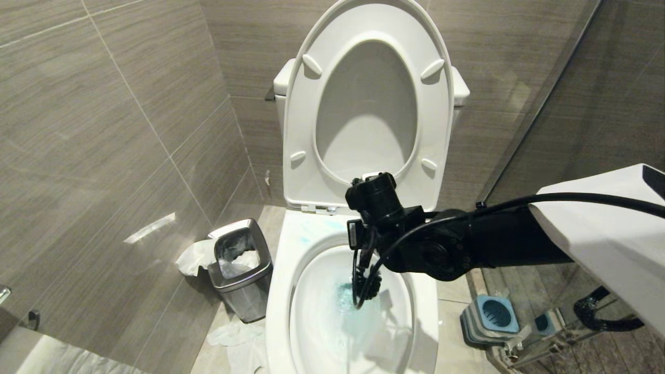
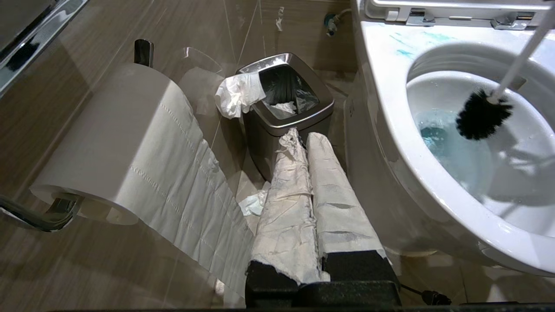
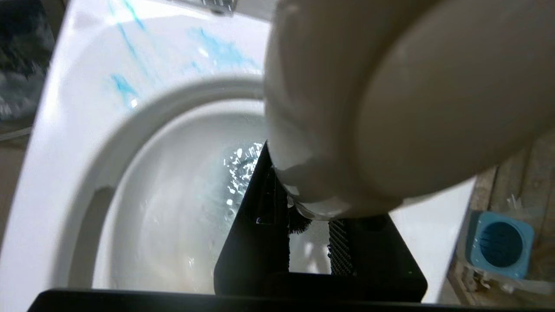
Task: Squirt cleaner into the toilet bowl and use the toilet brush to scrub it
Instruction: Scrub the toilet bowl
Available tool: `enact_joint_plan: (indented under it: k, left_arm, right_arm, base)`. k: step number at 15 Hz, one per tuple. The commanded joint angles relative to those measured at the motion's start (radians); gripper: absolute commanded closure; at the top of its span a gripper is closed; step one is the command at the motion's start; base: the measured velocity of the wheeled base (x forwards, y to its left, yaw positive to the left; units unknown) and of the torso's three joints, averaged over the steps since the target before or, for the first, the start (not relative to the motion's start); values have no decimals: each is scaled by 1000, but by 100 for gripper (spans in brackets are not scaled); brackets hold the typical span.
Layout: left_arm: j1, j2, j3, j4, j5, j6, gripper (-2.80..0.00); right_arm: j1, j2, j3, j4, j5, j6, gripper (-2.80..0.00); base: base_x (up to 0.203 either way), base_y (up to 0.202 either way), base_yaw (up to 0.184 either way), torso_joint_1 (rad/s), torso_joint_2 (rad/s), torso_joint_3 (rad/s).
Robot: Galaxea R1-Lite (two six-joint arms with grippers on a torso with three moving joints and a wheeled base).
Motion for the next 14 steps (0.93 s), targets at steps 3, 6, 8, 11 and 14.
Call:
enact_joint_plan:
  k: [3,6,8,11,14]
  left_arm:
    - [0,0,2,0,0,0,0]
    - [0,0,2,0,0,0,0]
    - [0,0,2,0,0,0,0]
    - [0,0,2,0,0,0,0]
    - [0,0,2,0,0,0,0]
  right_arm:
    - [6,-149,214,-10,36,3,0]
    - [68,-182,285,-13,42,40,0]
    - [124,-191,314,-12,41,73,0]
    - [197,-174,314,-12,40,93,0]
    - [215,-110,220,-11,39,88,0]
  base:
    - [0,0,0,0,0,0]
    - [0,0,0,0,0,0]
    - [0,0,0,0,0,0]
    - [0,0,0,0,0,0]
    - [0,0,0,0,0,0]
